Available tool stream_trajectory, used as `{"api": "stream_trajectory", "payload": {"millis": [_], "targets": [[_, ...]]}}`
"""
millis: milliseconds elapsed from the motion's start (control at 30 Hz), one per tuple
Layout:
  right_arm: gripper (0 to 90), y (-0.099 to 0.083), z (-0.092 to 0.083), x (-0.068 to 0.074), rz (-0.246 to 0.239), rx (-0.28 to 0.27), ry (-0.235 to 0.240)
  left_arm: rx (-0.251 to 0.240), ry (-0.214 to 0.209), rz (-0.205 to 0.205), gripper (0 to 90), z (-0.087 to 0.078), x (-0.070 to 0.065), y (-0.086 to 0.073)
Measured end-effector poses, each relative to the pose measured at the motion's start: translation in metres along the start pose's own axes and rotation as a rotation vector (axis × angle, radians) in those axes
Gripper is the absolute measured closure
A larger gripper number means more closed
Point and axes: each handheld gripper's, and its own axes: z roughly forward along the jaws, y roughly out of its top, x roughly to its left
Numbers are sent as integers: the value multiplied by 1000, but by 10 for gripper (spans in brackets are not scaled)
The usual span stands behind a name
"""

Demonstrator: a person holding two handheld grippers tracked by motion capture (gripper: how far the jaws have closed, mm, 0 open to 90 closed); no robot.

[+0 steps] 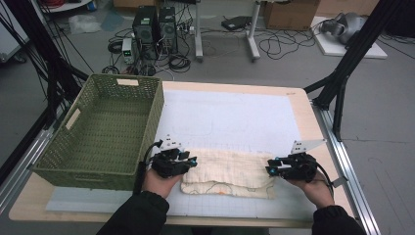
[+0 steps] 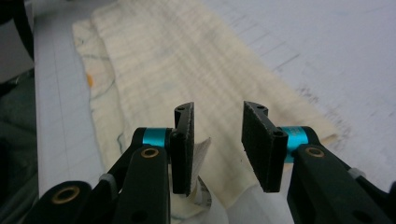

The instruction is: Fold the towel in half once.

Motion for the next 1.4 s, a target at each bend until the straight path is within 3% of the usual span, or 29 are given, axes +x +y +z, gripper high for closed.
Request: {"api": "stream_trajectory", "payload": {"millis": [100, 200, 267, 300, 367, 400, 500, 733, 833, 933, 1000, 1067, 1167, 1333, 1400], "targets": [[639, -8, 6, 5, -21, 47, -7, 54, 26, 33, 603, 7, -1, -6], [646, -16, 11, 8, -40, 82, -9, 97, 23, 64, 634, 12, -3, -12], [670, -19, 12, 9, -47, 79, -17, 131, 12, 108, 737, 15, -6, -16], [694, -19, 12, 10, -53, 81, -23, 118, 25, 137, 772, 15, -7, -18], [822, -18, 13, 11, -63, 89, -28, 119, 10, 134, 875, 16, -7, -17], [868, -18, 13, 10, -68, 93, -10, 120, 8, 129, 883, 16, -7, -17], [882, -16, 11, 9, -68, 102, -7, 95, 8, 123, 889, 11, -6, -16], [883, -6, 0, 11, -74, 53, -15, 26, -9, 81, 891, -4, -5, -9], [883, -1, -5, 13, -78, 31, -5, 18, -7, 86, 891, -11, -6, -6], [880, 1, -5, 17, -78, 22, 7, 43, 0, 80, 875, -13, -3, -8], [820, -2, 0, 17, -67, 52, -11, 49, 10, 88, 729, -13, -4, -11], [779, -7, 4, 17, -65, 71, -20, 43, -13, 88, 696, -14, -6, -13], [736, -13, 2, 21, -73, 29, 8, 61, -40, 111, 691, -15, -11, -17], [674, -19, 9, 30, -116, 72, 30, 134, -73, 128, 731, -6, -13, -31], [687, -22, 15, 31, -125, 107, 35, 124, -65, 135, 804, -3, -14, -35]]}}
